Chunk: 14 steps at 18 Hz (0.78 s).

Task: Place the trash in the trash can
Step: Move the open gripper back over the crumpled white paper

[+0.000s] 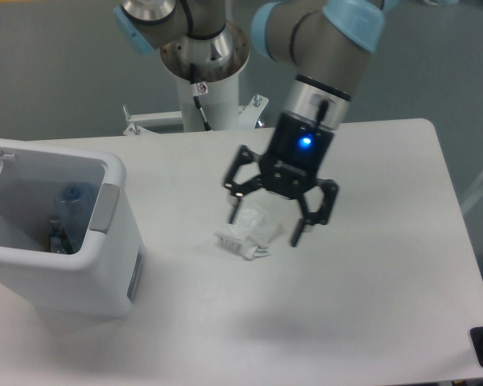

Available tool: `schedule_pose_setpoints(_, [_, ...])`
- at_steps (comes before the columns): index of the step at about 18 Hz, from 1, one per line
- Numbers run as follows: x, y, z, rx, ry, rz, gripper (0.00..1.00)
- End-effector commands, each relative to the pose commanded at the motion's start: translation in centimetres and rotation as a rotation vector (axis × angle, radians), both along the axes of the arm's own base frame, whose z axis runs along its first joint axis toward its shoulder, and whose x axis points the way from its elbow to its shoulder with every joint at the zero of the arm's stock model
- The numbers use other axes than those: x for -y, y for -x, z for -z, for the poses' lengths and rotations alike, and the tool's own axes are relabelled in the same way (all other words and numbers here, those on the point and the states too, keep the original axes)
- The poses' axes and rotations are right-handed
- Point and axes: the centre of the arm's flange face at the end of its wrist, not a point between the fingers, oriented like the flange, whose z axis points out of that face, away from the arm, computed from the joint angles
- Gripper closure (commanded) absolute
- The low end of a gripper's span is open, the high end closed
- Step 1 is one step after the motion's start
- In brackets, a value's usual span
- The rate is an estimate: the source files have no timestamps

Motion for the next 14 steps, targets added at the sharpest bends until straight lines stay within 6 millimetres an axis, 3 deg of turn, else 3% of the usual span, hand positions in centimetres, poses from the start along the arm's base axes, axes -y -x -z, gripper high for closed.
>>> schedule_pose_setpoints(3, [1.8, -1.3, 5.1, -0.043, 0.172, 0.05, 0.0])
schedule_pose_setpoints(5, [2.4, -1.9, 7.3, -0.066, 0.257, 0.085, 0.0])
schedule_pose_setpoints(12, [0.0, -4.7, 13.4, -0.095, 0.482, 0.201, 0.0])
schedule_pose_setpoints(14, [-0.3, -5.4, 14.5, -0.088, 0.507, 0.219, 0.07])
